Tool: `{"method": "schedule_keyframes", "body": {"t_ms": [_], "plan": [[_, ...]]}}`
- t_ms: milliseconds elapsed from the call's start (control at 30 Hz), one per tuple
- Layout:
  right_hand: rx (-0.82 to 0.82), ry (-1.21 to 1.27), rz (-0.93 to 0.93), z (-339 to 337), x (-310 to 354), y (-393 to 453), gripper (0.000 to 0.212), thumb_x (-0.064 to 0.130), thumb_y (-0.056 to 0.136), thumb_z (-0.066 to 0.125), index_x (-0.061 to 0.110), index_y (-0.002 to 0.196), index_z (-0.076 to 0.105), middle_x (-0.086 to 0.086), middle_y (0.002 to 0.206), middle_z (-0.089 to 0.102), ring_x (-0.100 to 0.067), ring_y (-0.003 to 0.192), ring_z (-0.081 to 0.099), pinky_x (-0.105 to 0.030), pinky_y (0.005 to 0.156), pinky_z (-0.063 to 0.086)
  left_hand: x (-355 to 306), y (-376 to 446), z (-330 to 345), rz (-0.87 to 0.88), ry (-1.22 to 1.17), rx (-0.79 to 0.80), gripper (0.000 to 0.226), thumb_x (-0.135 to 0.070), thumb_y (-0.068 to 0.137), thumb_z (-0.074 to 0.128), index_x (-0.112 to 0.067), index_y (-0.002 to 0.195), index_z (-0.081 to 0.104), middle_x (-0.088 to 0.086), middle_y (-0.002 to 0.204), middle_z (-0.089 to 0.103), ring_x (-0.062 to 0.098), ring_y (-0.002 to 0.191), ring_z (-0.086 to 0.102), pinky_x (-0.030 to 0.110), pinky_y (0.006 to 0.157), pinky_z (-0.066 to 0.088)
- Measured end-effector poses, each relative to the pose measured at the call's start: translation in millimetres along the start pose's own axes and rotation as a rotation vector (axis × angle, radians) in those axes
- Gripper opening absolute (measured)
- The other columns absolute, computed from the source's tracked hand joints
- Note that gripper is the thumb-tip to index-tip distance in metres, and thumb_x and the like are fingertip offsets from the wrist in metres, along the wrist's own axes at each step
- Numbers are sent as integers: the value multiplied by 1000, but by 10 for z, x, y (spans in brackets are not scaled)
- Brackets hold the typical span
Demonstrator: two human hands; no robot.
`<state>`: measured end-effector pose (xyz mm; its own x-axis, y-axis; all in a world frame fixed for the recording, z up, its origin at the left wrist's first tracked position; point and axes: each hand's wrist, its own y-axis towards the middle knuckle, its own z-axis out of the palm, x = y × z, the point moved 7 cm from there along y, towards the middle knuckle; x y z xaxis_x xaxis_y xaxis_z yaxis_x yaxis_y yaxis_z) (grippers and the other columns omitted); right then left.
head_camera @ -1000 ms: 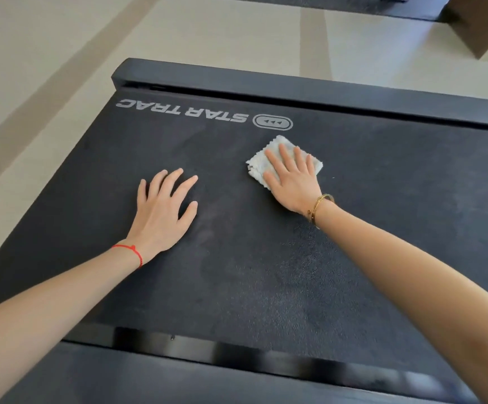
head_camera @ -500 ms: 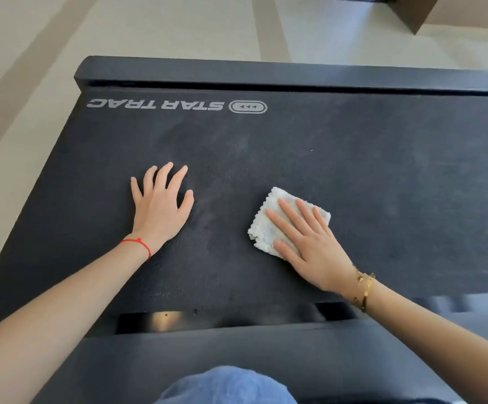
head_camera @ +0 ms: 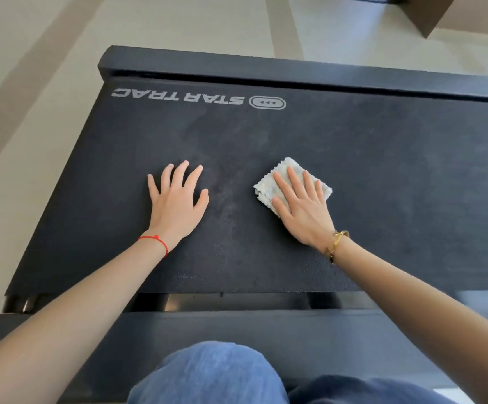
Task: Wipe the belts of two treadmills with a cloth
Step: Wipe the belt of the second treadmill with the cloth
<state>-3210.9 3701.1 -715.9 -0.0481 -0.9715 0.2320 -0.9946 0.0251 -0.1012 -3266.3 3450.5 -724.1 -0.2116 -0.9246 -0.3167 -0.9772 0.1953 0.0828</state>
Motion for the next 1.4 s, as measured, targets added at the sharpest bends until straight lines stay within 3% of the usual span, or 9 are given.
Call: {"method": "schedule_keyframes", "body": {"t_ms": [167,300,533,700,800,1033,1133,1300,1400], "plan": [[87,-80,-468,278,920,-288,56,46,105,25,35,157,8,5,166,0,-28,152,-8,-45,122,-7,301,-177,-186,-22,23,-83,47,-26,102,47,-18,148,47,7,155,41,30,147,28,61,121,12],[163,-98,-678,333,966,-383,57,55,103,18,42,156,1,11,165,-4,-20,152,-14,-38,122,-12,540,-302,-301,-68,44,-107,46,-24,101,47,-17,147,48,8,153,42,30,146,30,61,121,14],[60,-37,-172,15,581,909,56,46,105,26,36,157,10,1,166,0,-30,152,-6,-46,122,-4,634,-331,-315,-148,49,-123,48,-28,101,47,-17,148,46,11,155,39,32,146,30,62,121,16],[100,-99,-632,380,1318,148,57,50,104,22,37,157,8,4,166,1,-27,152,-8,-42,122,-10,635,-333,-321,-157,37,-145,47,-28,99,49,-17,145,49,9,153,42,30,144,32,60,120,17],[147,-89,-746,416,1332,33,58,56,102,18,40,157,5,9,166,-2,-20,152,-13,-39,122,-13,632,-320,-338,-159,28,-149,46,-28,98,52,-16,142,52,8,150,44,30,143,33,59,121,17],[65,-60,-315,69,715,1399,57,49,104,26,34,157,9,1,166,-1,-28,152,-7,-42,121,-8,630,-88,-430,-224,14,-179,28,-26,97,54,-11,120,59,11,124,51,32,124,45,56,120,20],[37,-57,-185,49,732,1567,57,48,104,24,33,158,10,-1,166,-1,-31,152,-8,-47,122,-8,621,98,-441,-236,9,-196,31,-25,98,52,-12,125,56,12,129,51,32,128,44,56,118,25],[50,-51,-496,158,891,968,57,49,104,26,36,157,12,5,166,4,-28,152,-3,-46,123,-4,577,400,-346,-204,18,-165,49,-28,100,49,-17,148,44,10,152,40,30,145,30,62,120,18],[66,-68,-508,87,591,1123,57,52,104,25,38,157,9,8,166,1,-24,153,-5,-42,122,-6,601,477,-235,-211,34,-107,52,-34,101,46,-21,151,40,9,160,31,30,150,21,63,120,11]]}}
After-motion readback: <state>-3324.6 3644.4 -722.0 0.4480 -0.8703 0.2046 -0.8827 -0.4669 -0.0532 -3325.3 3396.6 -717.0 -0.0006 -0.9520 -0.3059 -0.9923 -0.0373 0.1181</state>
